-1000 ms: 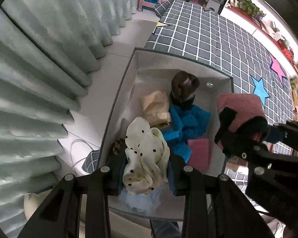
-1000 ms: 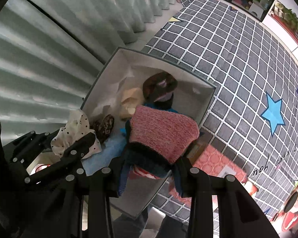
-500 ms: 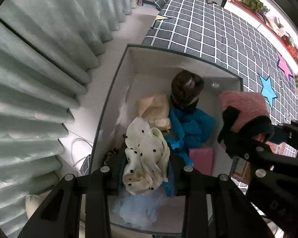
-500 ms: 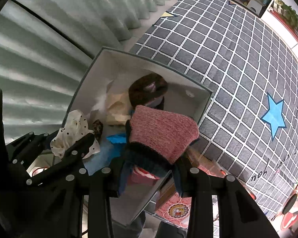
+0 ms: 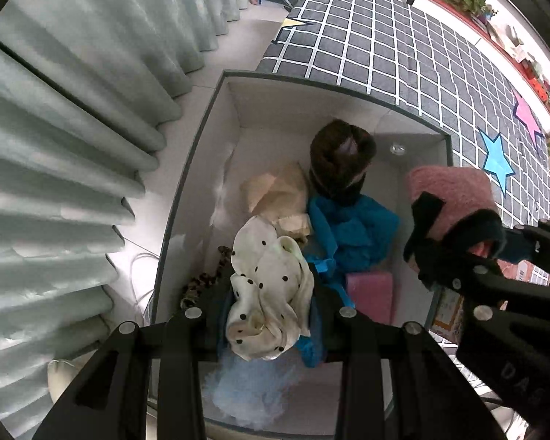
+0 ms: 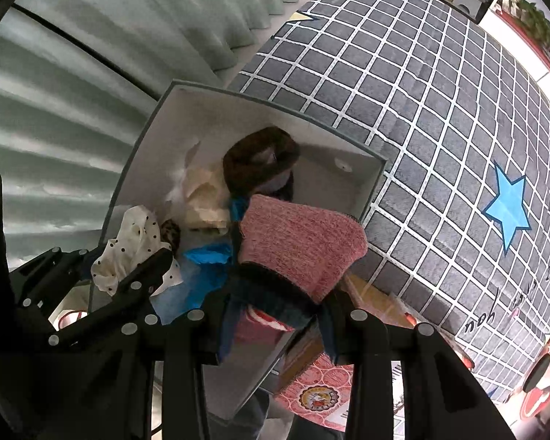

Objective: Organize soft objects
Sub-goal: 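Lower the scrunchie and pink knit item into the white box with both tools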

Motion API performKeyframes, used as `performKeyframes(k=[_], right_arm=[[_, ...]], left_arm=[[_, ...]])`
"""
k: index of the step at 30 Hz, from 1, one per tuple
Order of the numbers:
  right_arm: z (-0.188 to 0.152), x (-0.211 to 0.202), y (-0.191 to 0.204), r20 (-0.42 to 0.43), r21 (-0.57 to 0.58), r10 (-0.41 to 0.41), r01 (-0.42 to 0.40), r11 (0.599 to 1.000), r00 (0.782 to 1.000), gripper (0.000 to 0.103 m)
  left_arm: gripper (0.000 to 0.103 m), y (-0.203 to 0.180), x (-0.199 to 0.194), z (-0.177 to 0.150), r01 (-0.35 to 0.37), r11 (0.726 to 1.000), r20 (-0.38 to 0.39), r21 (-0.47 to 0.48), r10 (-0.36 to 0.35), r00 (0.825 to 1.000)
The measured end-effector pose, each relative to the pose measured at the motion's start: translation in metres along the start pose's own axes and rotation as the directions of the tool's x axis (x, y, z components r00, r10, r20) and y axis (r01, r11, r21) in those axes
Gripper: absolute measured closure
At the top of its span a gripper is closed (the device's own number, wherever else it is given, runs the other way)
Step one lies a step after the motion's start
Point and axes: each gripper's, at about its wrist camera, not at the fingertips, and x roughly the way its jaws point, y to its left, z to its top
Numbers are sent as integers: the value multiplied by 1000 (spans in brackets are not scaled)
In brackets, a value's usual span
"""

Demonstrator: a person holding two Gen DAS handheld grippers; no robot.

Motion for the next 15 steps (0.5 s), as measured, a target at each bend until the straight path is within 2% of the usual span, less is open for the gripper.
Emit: performKeyframes(k=[15], right_arm=[[1,1,0,-6,5,1,-1,1000,1000,64]], left_arm=[[65,-1,3,1,-2,1000,-4,1,2,1000]])
